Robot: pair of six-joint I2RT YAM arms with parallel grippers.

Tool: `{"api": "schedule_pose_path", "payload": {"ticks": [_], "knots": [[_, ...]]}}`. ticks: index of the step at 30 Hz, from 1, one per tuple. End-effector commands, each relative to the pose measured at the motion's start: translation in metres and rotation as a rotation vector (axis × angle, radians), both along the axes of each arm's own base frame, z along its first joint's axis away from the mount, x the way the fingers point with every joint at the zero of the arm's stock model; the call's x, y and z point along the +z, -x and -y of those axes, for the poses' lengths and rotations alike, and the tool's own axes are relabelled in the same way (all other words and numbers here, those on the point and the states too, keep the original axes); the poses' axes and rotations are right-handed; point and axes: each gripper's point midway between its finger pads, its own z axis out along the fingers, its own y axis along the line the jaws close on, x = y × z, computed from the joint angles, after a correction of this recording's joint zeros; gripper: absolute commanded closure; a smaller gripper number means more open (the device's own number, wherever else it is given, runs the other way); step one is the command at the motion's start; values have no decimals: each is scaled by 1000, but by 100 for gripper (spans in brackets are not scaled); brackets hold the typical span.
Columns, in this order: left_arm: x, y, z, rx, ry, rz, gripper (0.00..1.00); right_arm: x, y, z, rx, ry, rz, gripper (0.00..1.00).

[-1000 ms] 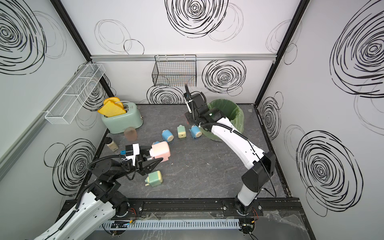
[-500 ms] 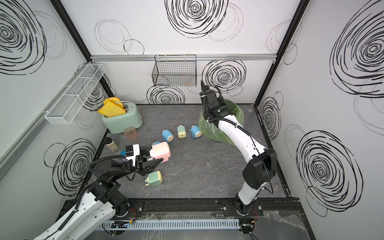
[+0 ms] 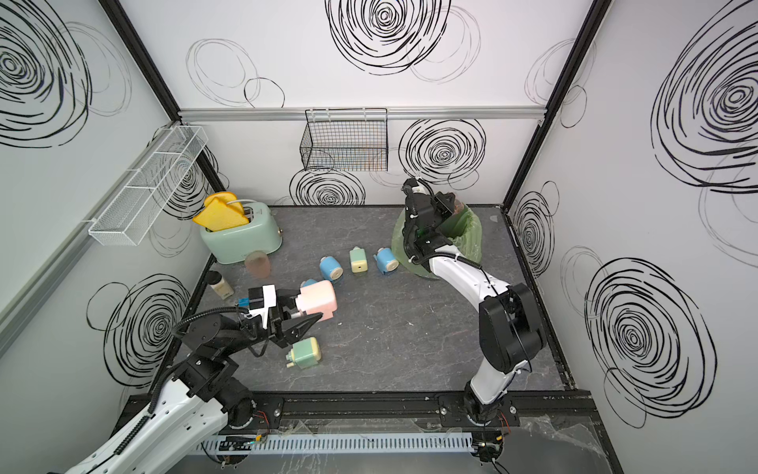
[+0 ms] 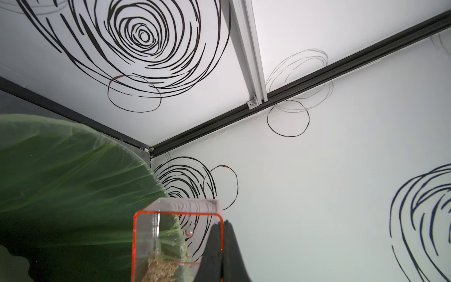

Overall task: Take out the pencil sharpener tray and clean the shavings
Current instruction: Pour the shavings into the trash bin.

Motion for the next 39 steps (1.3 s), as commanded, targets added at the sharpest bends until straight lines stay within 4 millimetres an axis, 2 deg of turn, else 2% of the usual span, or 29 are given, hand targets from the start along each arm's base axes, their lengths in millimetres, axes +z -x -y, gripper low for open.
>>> {"api": "schedule_pose_path", "payload": {"ticks": [1, 5, 7, 10, 11, 12, 13, 20, 24, 31, 35, 39], "knots": [[31, 6, -3, 1, 47, 101, 93, 45, 14, 5, 7, -17, 98, 100], [31, 6, -3, -2, 49, 100, 93, 60, 20, 1, 65, 21, 102, 100], [32, 7, -3, -3, 53, 101, 93, 42, 14, -17, 150, 70, 3, 100], [32, 7, -3, -4, 54, 102, 93, 27, 12, -13, 129, 156, -56, 100], [31, 7, -3, -3, 54, 99, 93, 22, 10, -16, 152, 156, -83, 100], [31, 7, -3, -2, 53, 100, 93, 6, 7, -24, 210, 153, -169, 100], [30, 7, -3, -4, 52, 97, 93, -2, 7, -29, 237, 143, -201, 100], [31, 8, -3, -6, 54, 101, 93, -8, 6, -24, 235, 110, -212, 100], [31, 7, -2, -7, 53, 98, 93, -9, -1, -23, 266, -69, -227, 100], [31, 8, -1, -13, 53, 97, 93, 17, -7, -23, 317, -404, -199, 100], [31, 8, -1, -13, 54, 98, 93, 32, -2, -32, 408, -651, -217, 100], [31, 7, -1, -13, 54, 99, 93, 34, 13, -50, 520, -880, -302, 100]]}}
